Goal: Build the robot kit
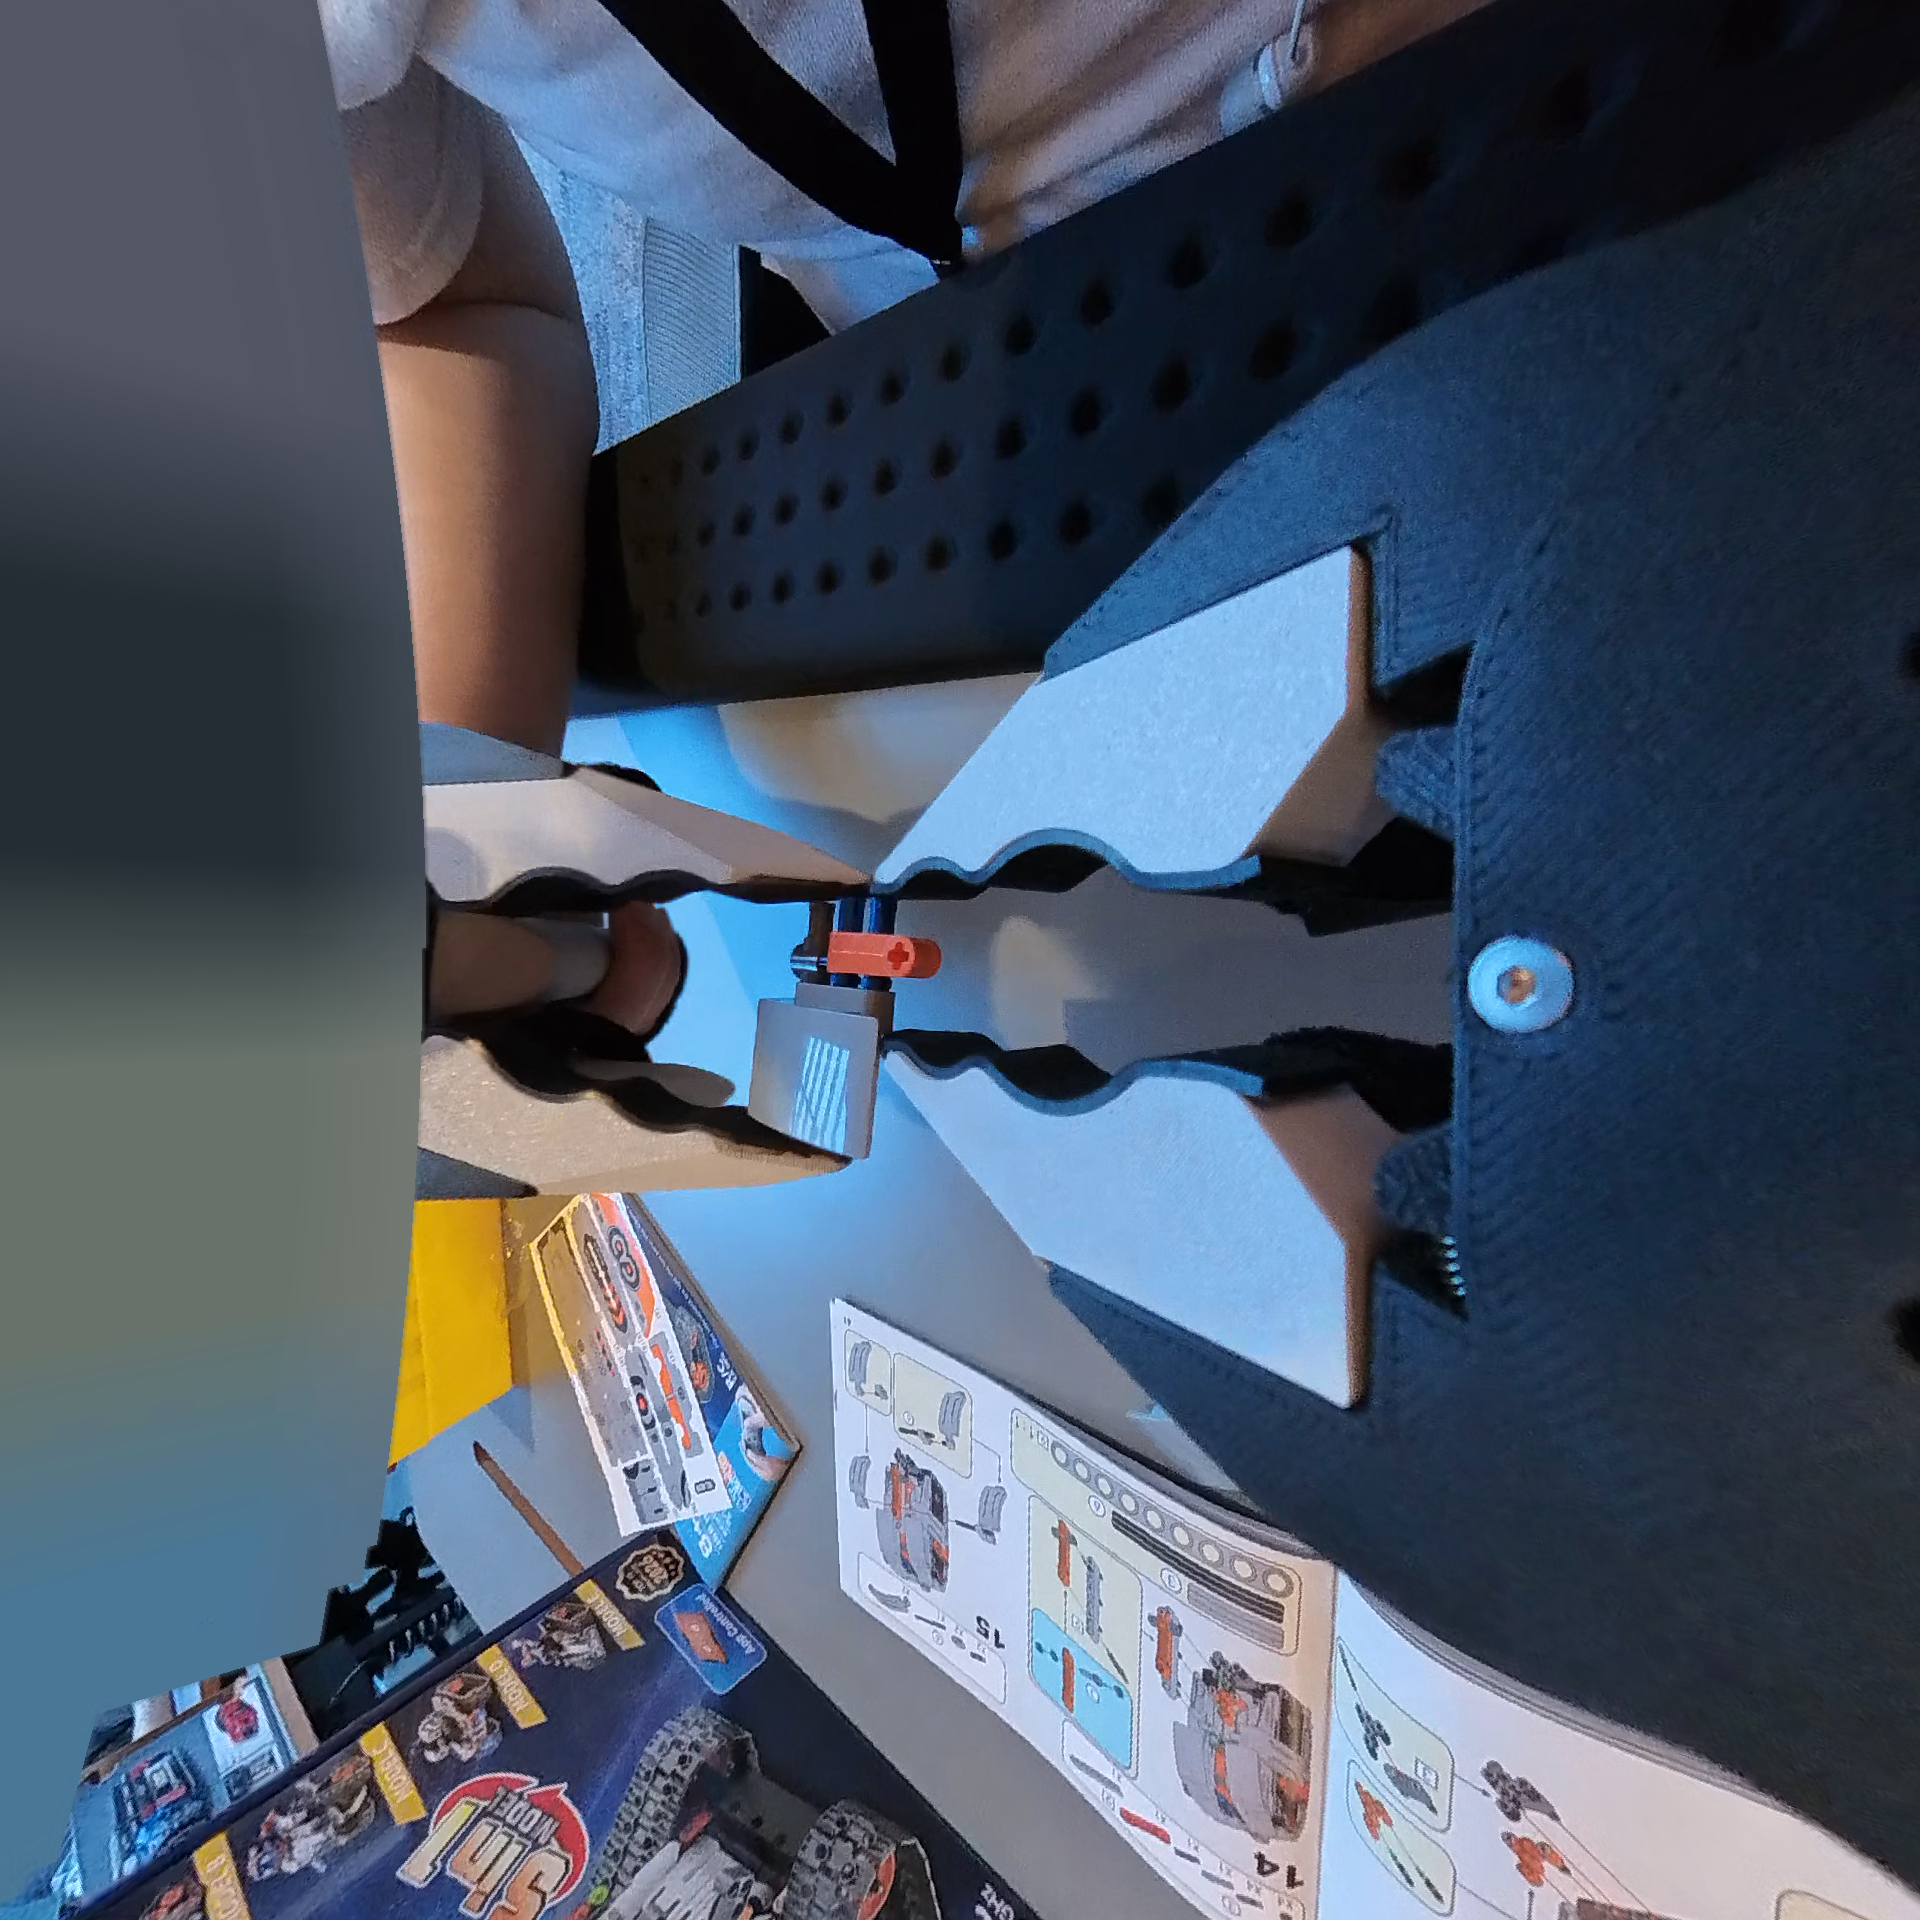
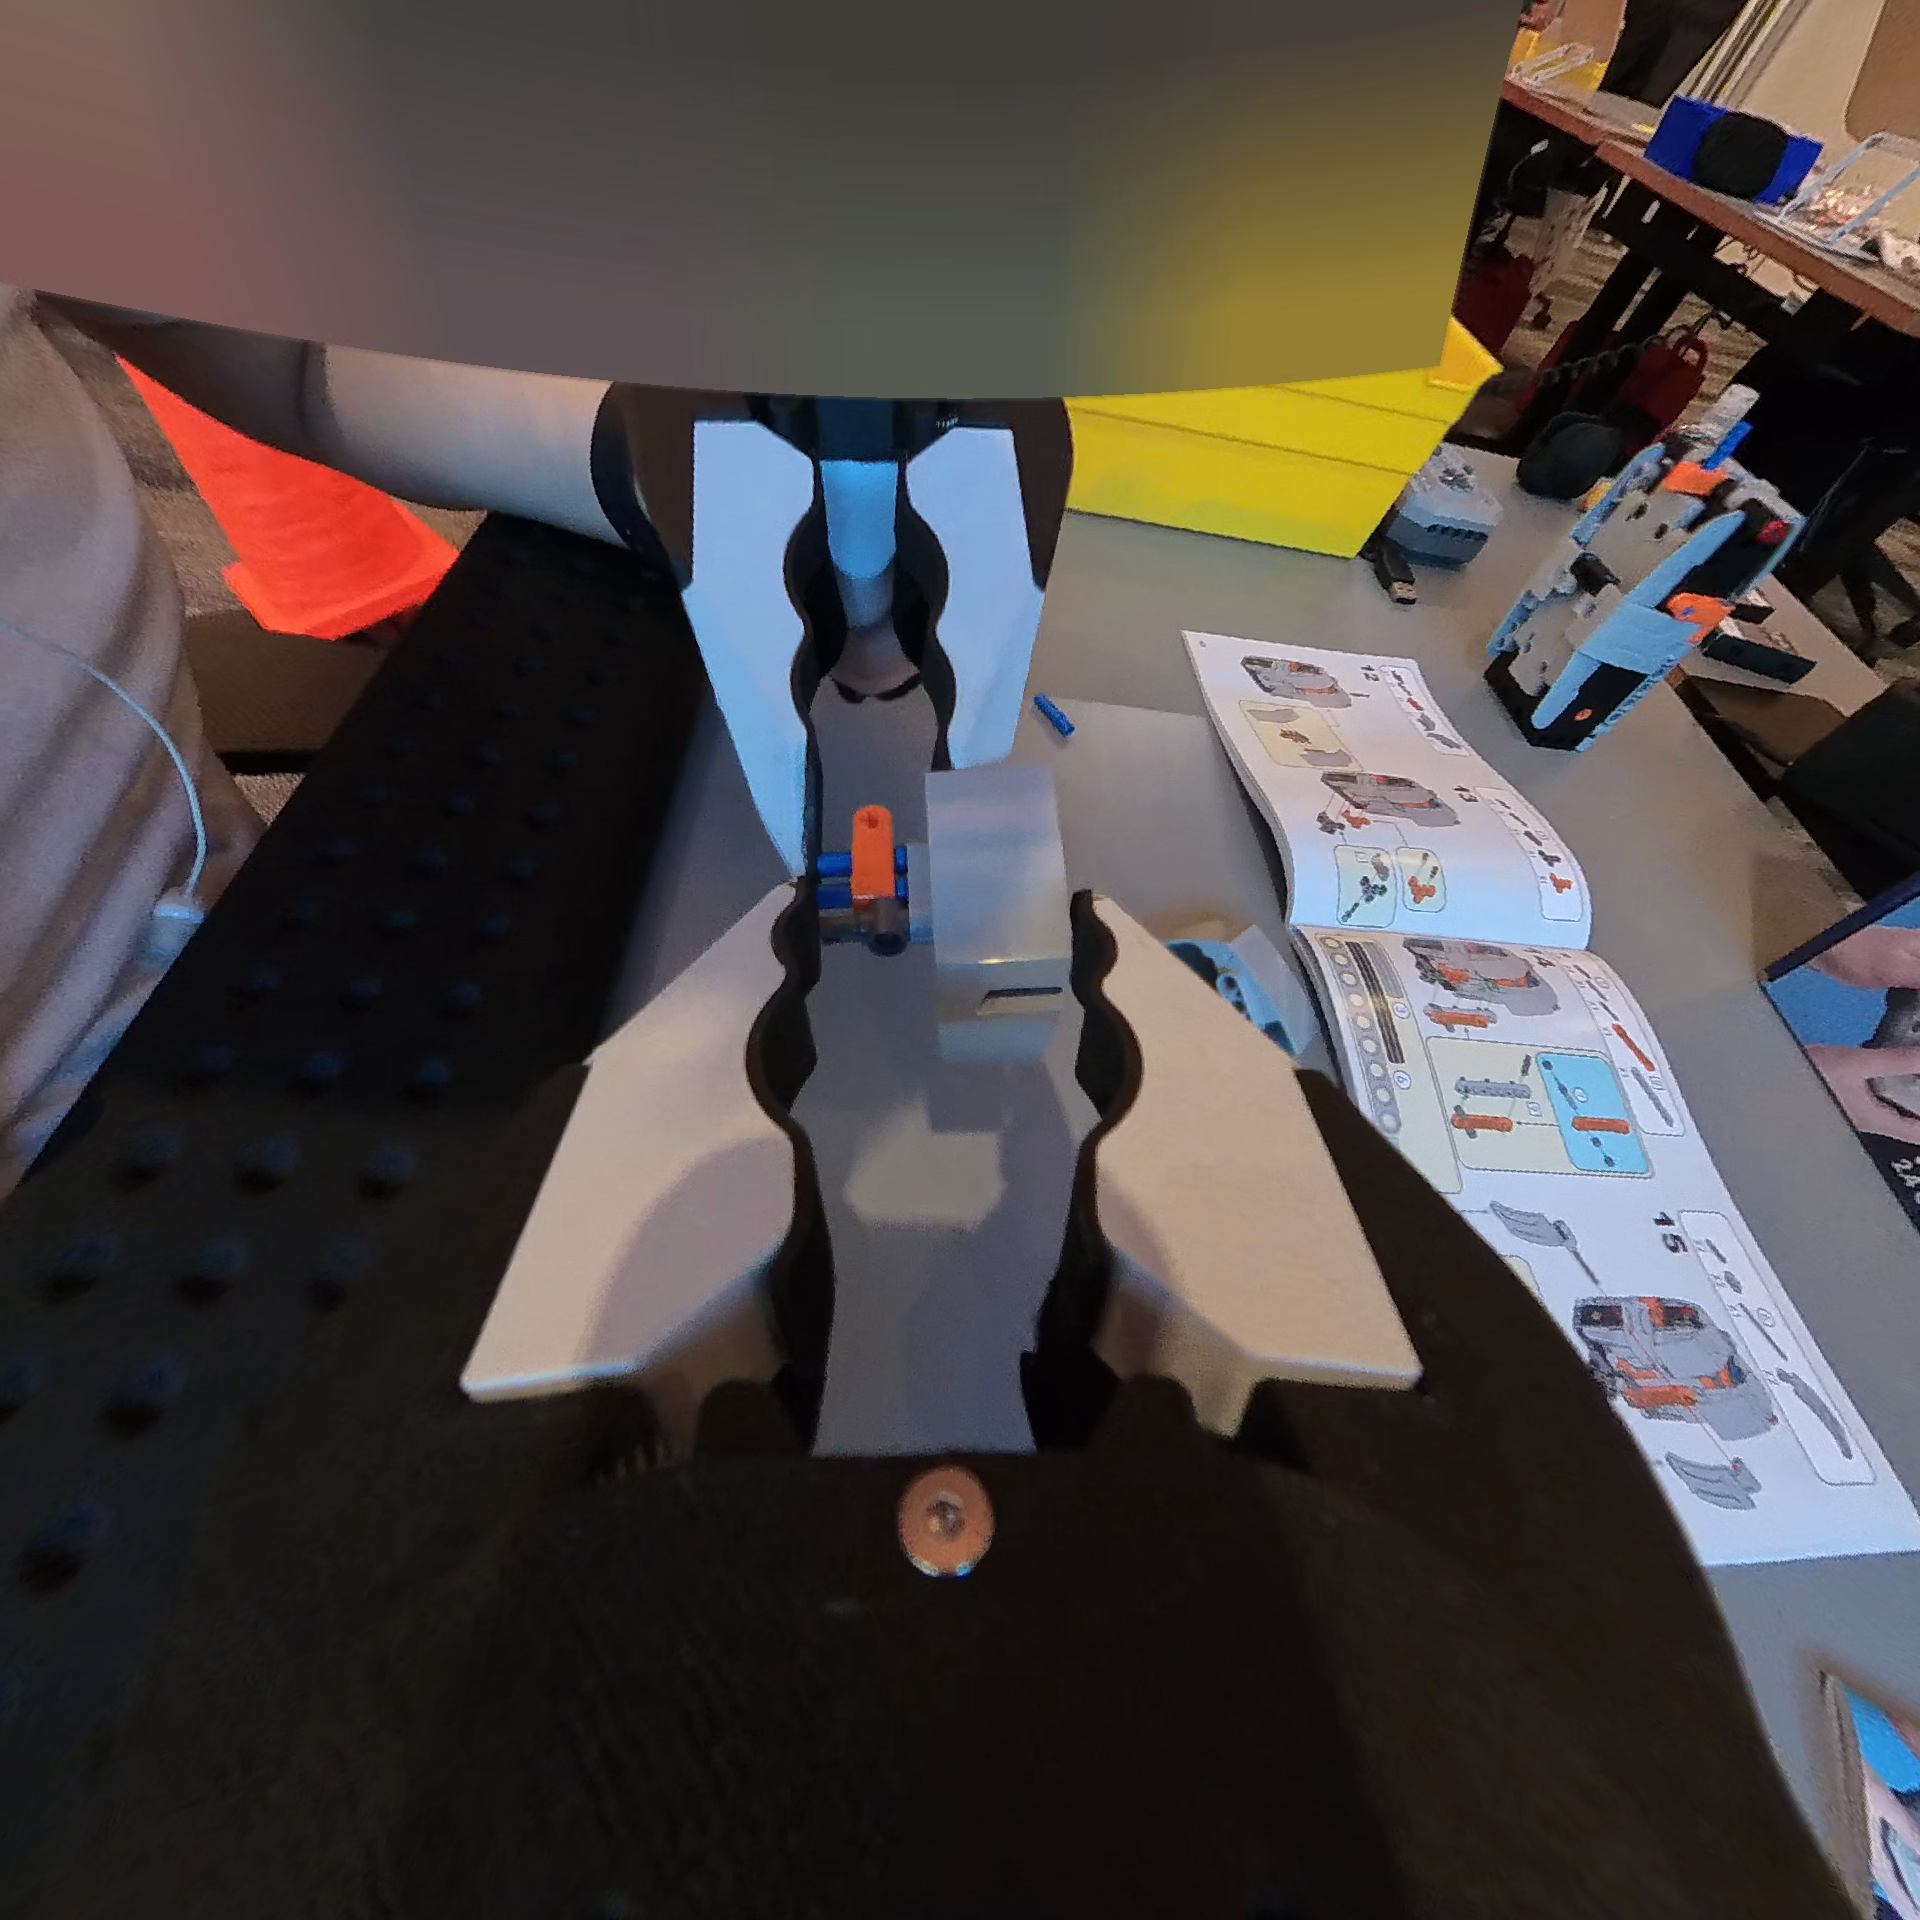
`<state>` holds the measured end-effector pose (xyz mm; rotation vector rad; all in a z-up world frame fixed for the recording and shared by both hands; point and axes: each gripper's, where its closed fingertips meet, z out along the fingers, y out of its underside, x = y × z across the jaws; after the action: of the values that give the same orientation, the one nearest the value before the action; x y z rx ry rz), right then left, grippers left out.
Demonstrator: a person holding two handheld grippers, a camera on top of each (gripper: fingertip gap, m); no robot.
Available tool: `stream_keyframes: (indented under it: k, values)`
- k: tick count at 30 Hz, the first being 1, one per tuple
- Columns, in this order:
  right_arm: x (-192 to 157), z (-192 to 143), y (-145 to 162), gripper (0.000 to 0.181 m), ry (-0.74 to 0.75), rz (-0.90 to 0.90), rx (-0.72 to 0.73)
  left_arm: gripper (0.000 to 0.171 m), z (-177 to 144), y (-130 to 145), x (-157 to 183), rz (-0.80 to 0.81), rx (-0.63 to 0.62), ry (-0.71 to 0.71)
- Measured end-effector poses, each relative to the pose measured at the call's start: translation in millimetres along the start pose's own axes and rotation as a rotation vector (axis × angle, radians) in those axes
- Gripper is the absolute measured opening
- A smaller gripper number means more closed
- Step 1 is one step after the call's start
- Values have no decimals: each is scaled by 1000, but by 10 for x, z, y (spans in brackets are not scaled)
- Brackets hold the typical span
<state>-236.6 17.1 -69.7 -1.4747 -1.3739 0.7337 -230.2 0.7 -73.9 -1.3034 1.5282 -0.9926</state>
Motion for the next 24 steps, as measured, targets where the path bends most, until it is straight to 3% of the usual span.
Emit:
stream_keyframes:
  k: [24]
  values:
    - [-42, 94, 125, 47, -75, 90, 8, 23, -12, 138, 30, -92, -79, 49]
